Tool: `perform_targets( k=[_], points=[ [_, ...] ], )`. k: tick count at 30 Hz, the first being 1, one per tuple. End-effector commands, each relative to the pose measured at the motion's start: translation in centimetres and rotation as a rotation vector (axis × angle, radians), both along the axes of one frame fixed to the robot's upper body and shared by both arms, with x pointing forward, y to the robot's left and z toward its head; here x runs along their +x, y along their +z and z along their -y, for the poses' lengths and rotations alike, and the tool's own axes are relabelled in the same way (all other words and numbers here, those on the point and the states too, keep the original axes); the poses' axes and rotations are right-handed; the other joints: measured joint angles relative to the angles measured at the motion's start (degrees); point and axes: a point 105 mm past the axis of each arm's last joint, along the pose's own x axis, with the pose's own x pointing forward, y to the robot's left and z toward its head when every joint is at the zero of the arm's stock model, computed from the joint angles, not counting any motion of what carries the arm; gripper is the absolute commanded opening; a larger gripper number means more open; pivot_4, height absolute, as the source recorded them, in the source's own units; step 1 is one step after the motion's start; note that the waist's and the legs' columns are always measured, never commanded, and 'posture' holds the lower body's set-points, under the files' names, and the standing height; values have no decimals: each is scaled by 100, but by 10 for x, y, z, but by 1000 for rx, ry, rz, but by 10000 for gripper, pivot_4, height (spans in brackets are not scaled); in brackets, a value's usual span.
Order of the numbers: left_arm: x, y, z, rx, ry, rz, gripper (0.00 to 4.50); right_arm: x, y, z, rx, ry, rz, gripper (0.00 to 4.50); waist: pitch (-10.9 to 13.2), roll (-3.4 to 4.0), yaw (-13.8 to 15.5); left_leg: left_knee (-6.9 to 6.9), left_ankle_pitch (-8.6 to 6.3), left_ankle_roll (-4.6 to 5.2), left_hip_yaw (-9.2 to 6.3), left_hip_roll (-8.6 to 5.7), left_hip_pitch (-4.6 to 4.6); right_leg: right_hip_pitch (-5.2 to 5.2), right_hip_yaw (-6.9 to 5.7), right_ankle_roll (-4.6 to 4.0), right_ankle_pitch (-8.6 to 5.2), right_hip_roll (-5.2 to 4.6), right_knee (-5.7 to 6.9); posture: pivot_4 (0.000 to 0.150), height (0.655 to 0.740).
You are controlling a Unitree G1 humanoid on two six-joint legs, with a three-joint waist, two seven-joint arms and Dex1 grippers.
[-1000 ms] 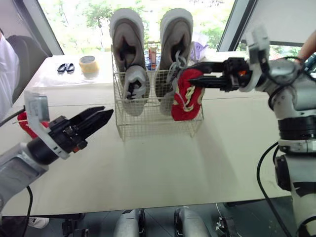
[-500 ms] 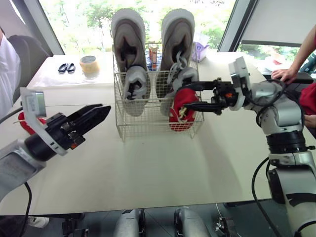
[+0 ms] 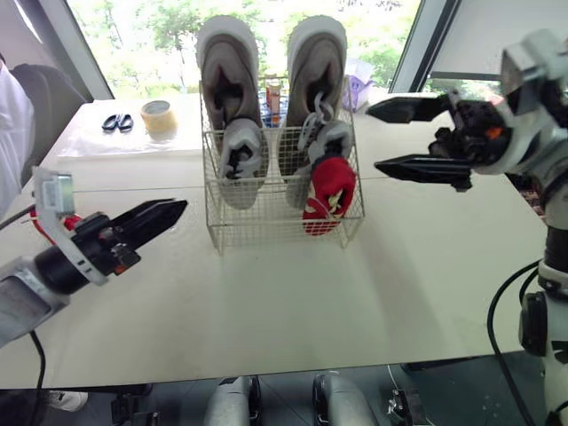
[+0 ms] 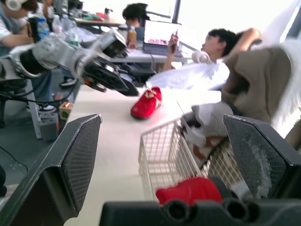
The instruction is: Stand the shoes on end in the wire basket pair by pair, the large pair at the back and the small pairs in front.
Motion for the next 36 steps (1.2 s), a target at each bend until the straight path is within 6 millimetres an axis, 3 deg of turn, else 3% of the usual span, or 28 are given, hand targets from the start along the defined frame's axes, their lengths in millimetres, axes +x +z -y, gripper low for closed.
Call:
perform_targets(
  k=[1,4,6,8,11,13,19,25,31,34,36],
  points=[
    [15,29,-64,72,307,84,30142,-15,34,-5,54,30,80,45000,0,1,-1,-1,0,-1,2,0,-1,-4,2,-1,1,0,1,1500,7351],
    [24,47,-130,180,697,117,42808,-24,27,-19,-26,82,73,45000,-4,-7,0,-7,1,-4,3,2,-3,-13,1,-2,1,2,1,1500,7351],
    [26,41,-180,245,924,31,44242,-34,6,-31,-123,159,29,45000,-5,-8,1,-13,-5,-9,5,0,-4,-15,1,-2,1,-3,-2,1500,7351],
    [23,28,-214,269,1047,-138,44242,-39,-28,-39,-244,231,-54,45000,-9,-16,1,-19,-6,-10,16,-2,-4,-19,3,0,2,-6,-2,1500,7351],
    [27,21,-217,214,996,-285,44242,-36,-79,-38,-457,234,-69,45000,-11,-25,23,-21,-8,-11,22,-2,-5,-25,3,2,2,-8,-2,1500,7351],
    [30,16,-220,130,996,-392,44242,-33,-91,-36,-527,223,-34,45000,-7,-32,73,-17,-11,-15,24,-7,-8,-34,1,3,2,-16,-1,1500,7351],
    [43,9,-235,13,1061,-527,44242,-41,-78,-35,-520,258,-13,45000,-8,-62,105,-5,1,-10,33,-11,-10,-24,0,26,16,-3,10,1500,7351],
    [55,-23,-242,15,1098,-656,44242,-51,-77,-32,-518,261,-58,45000,-9,-69,128,-5,9,-18,60,-5,-9,-27,1,27,16,5,13,1500,7351],
    [87,-70,-234,7,1099,-684,44242,-52,-78,-38,-491,209,-79,45000,-17,-86,161,4,5,-9,62,-5,-9,-25,1,26,16,3,18,1500,7351],
    [90,-96,-236,-22,1144,-688,35620,-53,-83,-38,-506,173,-100,45000,-22,-108,147,8,4,-8,63,-4,-11,-26,3,26,17,0,18,1500,7351],
    [91,-104,-236,-28,1155,-682,25807,-55,-82,-37,-500,155,-108,45000,-22,-117,129,8,4,-7,65,-1,-12,-29,4,26,17,-1,19,1500,7351]
  ],
)
